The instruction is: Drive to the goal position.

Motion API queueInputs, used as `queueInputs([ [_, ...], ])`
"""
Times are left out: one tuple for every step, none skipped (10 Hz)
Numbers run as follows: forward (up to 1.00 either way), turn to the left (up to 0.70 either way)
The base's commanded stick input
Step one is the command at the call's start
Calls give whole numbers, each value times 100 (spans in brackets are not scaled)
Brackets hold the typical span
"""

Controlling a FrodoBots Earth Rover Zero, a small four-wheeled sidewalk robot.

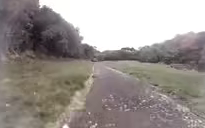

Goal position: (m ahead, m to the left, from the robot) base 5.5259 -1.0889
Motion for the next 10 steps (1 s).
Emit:
queueInputs([
  [100,-27],
  [100,-26],
  [100,-15],
  [100,-6],
  [100,-3],
  [100,0],
  [100,0],
  [100,0],
  [100,0],
  [100,0],
])
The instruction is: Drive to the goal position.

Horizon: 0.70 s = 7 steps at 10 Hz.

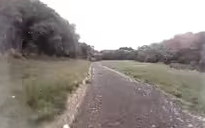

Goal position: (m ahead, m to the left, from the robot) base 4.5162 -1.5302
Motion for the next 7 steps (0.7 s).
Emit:
queueInputs([
  [100,0],
  [100,0],
  [100,0],
  [100,0],
  [100,0],
  [100,0],
  [100,0],
])
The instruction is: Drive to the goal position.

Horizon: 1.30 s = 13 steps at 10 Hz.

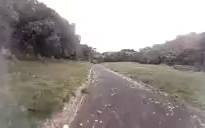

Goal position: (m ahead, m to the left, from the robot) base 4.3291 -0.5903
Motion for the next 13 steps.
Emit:
queueInputs([
  [100,-3],
  [100,-14],
  [100,-24],
  [100,-29],
  [100,-34],
  [100,-26],
  [100,-11],
  [100,0],
  [100,0],
  [100,0],
  [100,0],
  [100,0],
  [100,0],
])
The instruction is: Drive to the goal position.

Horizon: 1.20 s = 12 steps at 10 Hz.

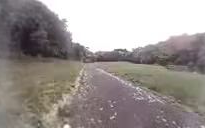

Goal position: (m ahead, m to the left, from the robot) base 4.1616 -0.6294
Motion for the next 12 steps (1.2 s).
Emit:
queueInputs([
  [100,0],
  [100,0],
  [100,0],
  [100,0],
  [100,0],
  [100,0],
  [100,0],
  [100,0],
  [100,0],
  [100,0],
  [100,0],
  [100,0],
])
